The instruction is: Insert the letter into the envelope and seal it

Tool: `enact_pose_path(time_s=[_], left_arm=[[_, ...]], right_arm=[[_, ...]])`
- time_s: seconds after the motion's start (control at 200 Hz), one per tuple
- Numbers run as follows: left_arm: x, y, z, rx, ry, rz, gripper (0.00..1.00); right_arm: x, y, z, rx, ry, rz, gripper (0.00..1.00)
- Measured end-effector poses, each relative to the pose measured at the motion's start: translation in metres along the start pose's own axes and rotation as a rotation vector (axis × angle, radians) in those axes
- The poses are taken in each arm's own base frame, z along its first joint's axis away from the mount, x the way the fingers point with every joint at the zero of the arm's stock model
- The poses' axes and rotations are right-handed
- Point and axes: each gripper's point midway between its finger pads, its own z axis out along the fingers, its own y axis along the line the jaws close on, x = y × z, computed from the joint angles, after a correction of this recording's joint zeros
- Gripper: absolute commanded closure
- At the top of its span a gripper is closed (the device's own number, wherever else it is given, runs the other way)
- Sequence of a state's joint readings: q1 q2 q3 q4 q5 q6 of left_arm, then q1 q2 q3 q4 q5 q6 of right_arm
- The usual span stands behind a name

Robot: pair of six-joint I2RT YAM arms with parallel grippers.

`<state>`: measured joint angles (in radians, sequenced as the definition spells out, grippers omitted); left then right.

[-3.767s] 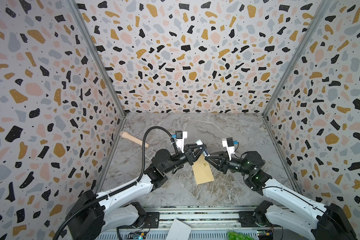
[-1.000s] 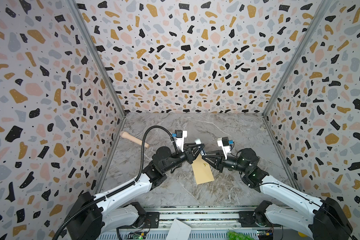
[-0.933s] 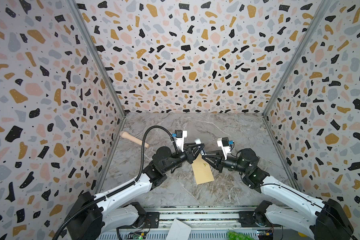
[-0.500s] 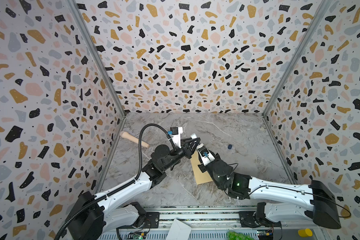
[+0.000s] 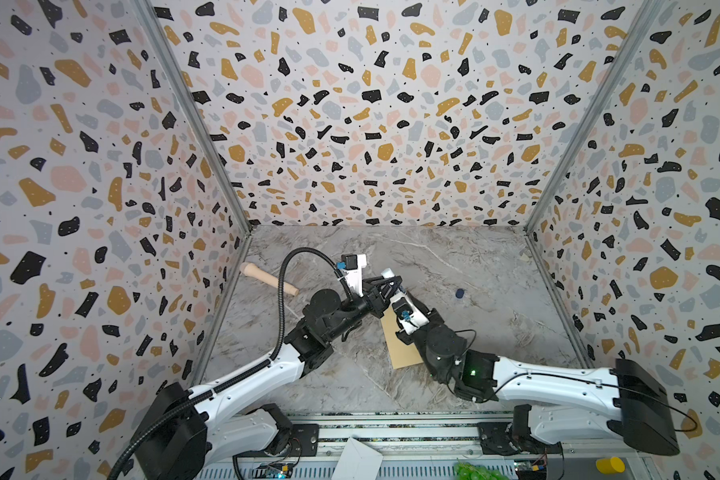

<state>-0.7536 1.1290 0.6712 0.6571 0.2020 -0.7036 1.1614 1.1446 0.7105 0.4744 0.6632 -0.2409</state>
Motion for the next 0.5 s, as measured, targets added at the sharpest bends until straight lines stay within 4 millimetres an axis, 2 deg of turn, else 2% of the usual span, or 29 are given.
enact_pose_path(time_s=[0.11, 0.155, 0.315, 0.496], left_arm=[[-0.004, -0.013, 0.0, 0.042, 0.0, 0.008, 1.0], [-0.004, -0.017, -0.001, 0.055, 0.004, 0.01, 1.0], [-0.002, -0.021, -0.002, 0.078, 0.02, 0.007, 1.0], [-0.001, -0.025, -0.003, 0.1, 0.032, -0.011, 1.0]], right_arm=[[-0.004, -0.016, -0.008, -0.197, -0.07, 0.18, 0.27], [-0.003, -0.02, -0.012, -0.265, -0.09, 0.244, 0.23], [0.007, -0.023, -0.021, -0.488, -0.089, 0.444, 0.23], [0.014, -0.015, -0.028, -0.689, -0.075, 0.63, 0.31]])
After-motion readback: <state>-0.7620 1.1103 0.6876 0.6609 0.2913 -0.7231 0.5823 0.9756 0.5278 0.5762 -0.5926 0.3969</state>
